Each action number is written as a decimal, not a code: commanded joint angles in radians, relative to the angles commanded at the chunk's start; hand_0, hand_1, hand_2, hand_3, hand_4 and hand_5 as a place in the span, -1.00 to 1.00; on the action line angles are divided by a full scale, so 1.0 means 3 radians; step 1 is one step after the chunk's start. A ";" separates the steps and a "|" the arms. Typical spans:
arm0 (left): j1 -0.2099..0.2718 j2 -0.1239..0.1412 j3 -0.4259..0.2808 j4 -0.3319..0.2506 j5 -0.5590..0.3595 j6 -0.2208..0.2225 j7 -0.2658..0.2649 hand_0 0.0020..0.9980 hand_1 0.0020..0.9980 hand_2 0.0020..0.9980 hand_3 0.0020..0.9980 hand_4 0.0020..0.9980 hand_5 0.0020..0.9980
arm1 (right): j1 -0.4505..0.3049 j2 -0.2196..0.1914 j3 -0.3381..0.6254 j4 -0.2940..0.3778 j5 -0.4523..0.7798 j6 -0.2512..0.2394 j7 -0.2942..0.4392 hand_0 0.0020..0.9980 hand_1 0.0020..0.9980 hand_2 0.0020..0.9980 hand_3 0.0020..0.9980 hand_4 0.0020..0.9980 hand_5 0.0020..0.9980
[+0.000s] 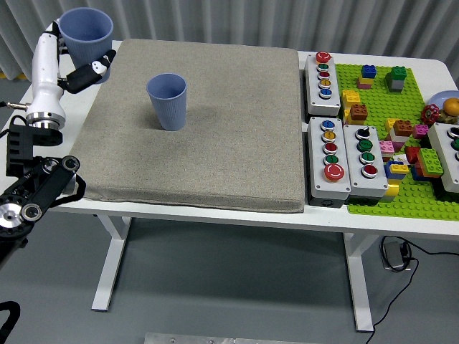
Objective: Pick cup pour cup place
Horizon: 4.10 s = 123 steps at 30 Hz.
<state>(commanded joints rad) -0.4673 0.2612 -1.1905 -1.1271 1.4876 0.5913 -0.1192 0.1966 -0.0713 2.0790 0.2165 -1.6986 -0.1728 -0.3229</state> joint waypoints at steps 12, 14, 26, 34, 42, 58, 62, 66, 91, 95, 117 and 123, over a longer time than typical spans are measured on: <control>0.0484 -0.0194 0.0092 -0.0182 -0.0276 0.0180 -0.0325 0.04 0.05 0.13 0.13 0.48 -0.68 | -0.0022 0.0008 0.0009 0.0000 -0.0022 0.0002 0.0001 0.35 0.21 0.14 0.21 -1.00 -0.54; 0.0512 -0.0204 0.0098 -0.0167 -0.0302 0.0180 -0.0355 0.04 0.05 0.13 0.13 0.48 -0.68 | -0.0025 0.0009 0.0006 0.0000 -0.0023 0.0001 0.0001 0.35 0.21 0.14 0.21 -1.00 -0.54; 0.0571 -0.0287 0.0294 0.0164 -0.0858 0.0180 -0.0871 0.06 0.06 0.14 0.13 0.49 -0.66 | -0.0032 0.0022 -0.0015 -0.0002 0.0000 -0.0014 0.0005 0.35 0.21 0.14 0.21 -1.00 -0.54; 0.0582 -0.0337 0.0431 0.0361 -0.0942 0.0180 -0.0956 0.07 0.08 0.15 0.13 0.49 -0.64 | -0.0036 0.0031 -0.0010 -0.0001 -0.0015 -0.0018 -0.0003 0.35 0.21 0.14 0.21 -1.00 -0.54; 0.0542 -0.0363 0.0526 0.0577 -0.1123 0.0180 -0.1201 0.13 0.18 0.25 0.18 0.48 -0.60 | -0.0032 0.0036 -0.0009 0.0000 -0.0017 -0.0019 -0.0007 0.35 0.21 0.14 0.21 -1.00 -0.54; 0.0527 -0.0373 0.0624 0.0713 -0.1089 0.0140 -0.1235 0.27 0.34 0.56 0.50 0.61 -0.37 | -0.0039 0.0038 -0.0014 0.0001 -0.0023 -0.0018 -0.0008 0.35 0.21 0.14 0.21 -1.00 -0.54; 0.0538 -0.0378 0.0587 0.0689 -0.1024 0.0079 -0.1195 0.44 0.51 0.85 0.93 0.78 -0.11 | -0.0042 0.0039 -0.0010 0.0002 -0.0030 -0.0017 -0.0009 0.35 0.21 0.14 0.21 -1.00 -0.54; 0.0543 -0.0376 0.0546 0.0660 -0.0961 0.0037 -0.1165 0.59 0.62 1.00 1.00 0.89 0.01 | -0.0044 0.0038 -0.0013 0.0002 -0.0023 -0.0017 -0.0010 0.35 0.21 0.14 0.21 -1.00 -0.54; 0.0643 -0.0390 0.0317 0.0478 -0.0762 -0.0099 -0.1198 0.71 0.79 1.00 1.00 0.94 0.05 | -0.0029 0.0033 0.0008 0.0002 -0.0039 -0.0005 -0.0013 0.35 0.21 0.14 0.20 -1.00 -0.54; 0.0666 -0.0385 0.0262 0.0448 -0.0721 -0.0115 -0.1181 0.76 0.83 1.00 1.00 0.98 0.09 | -0.0028 0.0031 0.0008 0.0001 -0.0042 -0.0003 -0.0012 0.35 0.21 0.14 0.21 -1.00 -0.54; 0.0915 -0.0343 -0.0080 -0.0345 -0.1323 0.0180 -0.1663 0.55 0.58 0.80 0.85 0.70 0.99 | -0.0024 0.0031 0.0021 0.0003 -0.0067 0.0000 -0.0020 0.35 0.21 0.14 0.20 -1.00 -0.54; 0.0839 -0.0412 -0.0122 -0.0653 -0.2146 0.0180 -0.1754 0.61 0.65 0.89 0.89 0.47 1.00 | -0.0028 0.0033 0.0016 0.0004 -0.0071 -0.0003 -0.0025 0.35 0.21 0.14 0.20 -1.00 -0.54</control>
<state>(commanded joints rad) -0.2155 0.1376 -1.2273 -1.3231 0.8438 0.6454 -0.6454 0.1883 -0.0613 2.0837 0.2176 -1.7198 -0.1735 -0.3305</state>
